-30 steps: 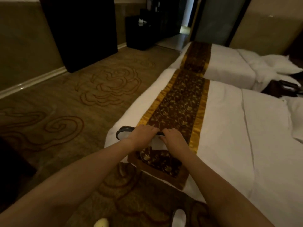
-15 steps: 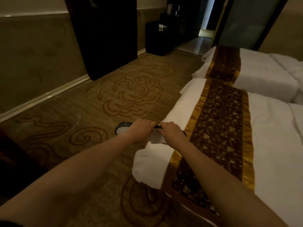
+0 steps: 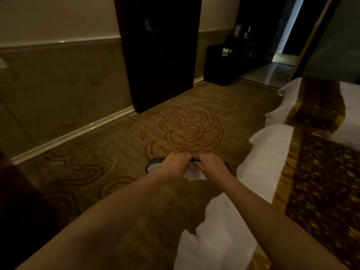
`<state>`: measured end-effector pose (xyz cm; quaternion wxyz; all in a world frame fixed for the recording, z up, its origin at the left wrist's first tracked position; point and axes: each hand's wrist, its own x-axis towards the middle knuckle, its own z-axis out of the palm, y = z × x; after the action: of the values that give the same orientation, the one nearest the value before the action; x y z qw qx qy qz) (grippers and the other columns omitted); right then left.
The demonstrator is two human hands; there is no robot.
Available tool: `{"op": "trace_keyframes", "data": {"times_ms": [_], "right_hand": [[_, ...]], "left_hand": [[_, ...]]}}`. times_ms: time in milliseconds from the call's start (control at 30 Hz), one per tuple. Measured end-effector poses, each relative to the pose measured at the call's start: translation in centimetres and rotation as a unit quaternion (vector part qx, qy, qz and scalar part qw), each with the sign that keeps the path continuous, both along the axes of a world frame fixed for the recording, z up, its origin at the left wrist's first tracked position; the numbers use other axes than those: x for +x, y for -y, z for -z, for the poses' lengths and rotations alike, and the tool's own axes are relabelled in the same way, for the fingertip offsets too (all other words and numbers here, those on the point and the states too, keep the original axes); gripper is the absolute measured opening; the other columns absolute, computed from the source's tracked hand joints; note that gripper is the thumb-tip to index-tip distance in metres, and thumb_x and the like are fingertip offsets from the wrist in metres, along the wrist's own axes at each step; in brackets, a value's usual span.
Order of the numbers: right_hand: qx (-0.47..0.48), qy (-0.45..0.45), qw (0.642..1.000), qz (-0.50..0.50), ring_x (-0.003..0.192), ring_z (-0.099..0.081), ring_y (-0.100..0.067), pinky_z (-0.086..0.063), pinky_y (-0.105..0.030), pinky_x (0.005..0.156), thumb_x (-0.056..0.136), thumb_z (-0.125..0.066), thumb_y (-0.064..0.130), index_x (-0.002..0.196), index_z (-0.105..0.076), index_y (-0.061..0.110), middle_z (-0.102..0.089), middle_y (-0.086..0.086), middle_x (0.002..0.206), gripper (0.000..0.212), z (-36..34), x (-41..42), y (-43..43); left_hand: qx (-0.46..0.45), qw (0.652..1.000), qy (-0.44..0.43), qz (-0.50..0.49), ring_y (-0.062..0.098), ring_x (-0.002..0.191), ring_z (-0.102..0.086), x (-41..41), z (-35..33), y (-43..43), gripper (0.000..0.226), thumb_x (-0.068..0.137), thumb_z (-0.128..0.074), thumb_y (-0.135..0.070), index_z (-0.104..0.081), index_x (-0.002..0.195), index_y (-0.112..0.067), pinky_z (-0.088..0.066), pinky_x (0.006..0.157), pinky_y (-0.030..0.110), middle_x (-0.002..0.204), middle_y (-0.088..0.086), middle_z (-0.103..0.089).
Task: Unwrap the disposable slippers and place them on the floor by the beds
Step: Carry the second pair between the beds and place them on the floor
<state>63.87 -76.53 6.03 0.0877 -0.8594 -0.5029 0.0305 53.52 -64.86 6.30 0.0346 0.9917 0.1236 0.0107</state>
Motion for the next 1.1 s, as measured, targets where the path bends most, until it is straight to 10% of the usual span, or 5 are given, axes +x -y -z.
{"op": "trace_keyframes", "data": {"times_ms": [1100], "right_hand": [[-0.001,-0.007,0.975,0.223,0.099,-0.055,-0.028,-0.042,-0.035,0.079,0.094,-0.045,0.035,0.105,-0.057,0.012,-0.062,-0.012,0.108,0.028,-0.5,51.1,-33.0]], "left_hand": [[0.004,0.977,0.013,0.211,0.028,0.108,-0.056,56.1,-1.3,-35.8,0.031,0.091,-0.047,-0.024,-0.048,0.12,-0.012,-0.04,0.083,0.035,0.119,0.01,-0.06]]}}
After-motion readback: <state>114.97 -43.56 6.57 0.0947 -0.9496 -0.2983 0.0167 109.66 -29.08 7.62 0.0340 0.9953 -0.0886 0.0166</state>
